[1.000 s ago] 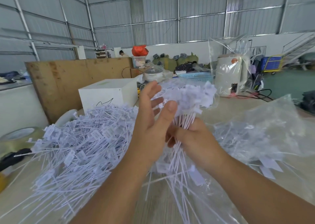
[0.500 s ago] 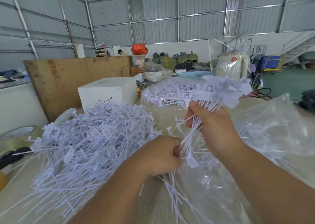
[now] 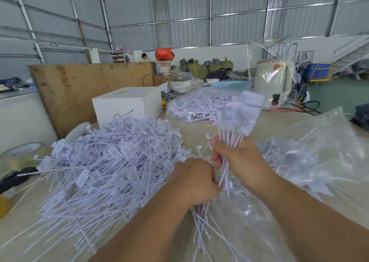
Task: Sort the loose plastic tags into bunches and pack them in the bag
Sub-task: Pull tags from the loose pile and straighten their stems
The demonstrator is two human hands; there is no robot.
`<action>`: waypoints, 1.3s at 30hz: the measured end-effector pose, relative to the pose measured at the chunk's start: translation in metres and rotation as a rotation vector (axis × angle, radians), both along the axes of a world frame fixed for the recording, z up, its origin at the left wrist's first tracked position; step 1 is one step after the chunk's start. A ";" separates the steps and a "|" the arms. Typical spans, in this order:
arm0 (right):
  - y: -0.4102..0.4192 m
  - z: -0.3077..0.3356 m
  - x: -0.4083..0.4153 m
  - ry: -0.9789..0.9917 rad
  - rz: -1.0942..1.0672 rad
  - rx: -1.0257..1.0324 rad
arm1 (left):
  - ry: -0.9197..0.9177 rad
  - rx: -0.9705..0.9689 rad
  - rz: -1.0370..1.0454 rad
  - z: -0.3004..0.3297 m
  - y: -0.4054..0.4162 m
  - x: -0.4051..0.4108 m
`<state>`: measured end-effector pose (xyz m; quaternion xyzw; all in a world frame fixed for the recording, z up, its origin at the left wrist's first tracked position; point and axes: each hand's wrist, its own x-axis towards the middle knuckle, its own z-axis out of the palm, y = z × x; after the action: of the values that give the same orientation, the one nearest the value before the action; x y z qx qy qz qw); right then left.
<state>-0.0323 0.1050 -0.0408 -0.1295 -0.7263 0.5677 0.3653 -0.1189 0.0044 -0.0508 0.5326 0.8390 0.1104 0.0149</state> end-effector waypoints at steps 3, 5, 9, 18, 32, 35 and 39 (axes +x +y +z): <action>-0.001 0.001 -0.002 -0.010 0.007 0.004 | -0.006 -0.012 -0.007 0.000 -0.001 -0.004; 0.001 0.010 -0.001 0.086 -0.034 -0.041 | -0.035 0.020 0.019 0.001 -0.004 -0.008; 0.011 0.030 0.002 0.286 -0.166 -0.153 | 0.069 0.049 0.101 0.004 -0.004 -0.012; 0.019 0.002 -0.004 -0.596 -0.061 -0.105 | 0.226 0.025 0.272 -0.007 0.006 -0.014; 0.018 -0.015 -0.009 -0.661 -0.039 -0.254 | 0.226 0.084 0.248 -0.004 0.007 -0.009; 0.022 -0.018 -0.011 -0.619 -0.018 -0.351 | 0.130 0.119 0.197 -0.003 0.005 -0.012; 0.026 -0.020 -0.013 -0.606 -0.002 -0.377 | 0.012 0.231 0.195 -0.004 0.002 -0.018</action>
<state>-0.0456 0.1309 -0.0604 -0.3580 -0.6840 0.6272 0.1033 -0.1366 0.0067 -0.0551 0.4475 0.8684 0.2041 -0.0623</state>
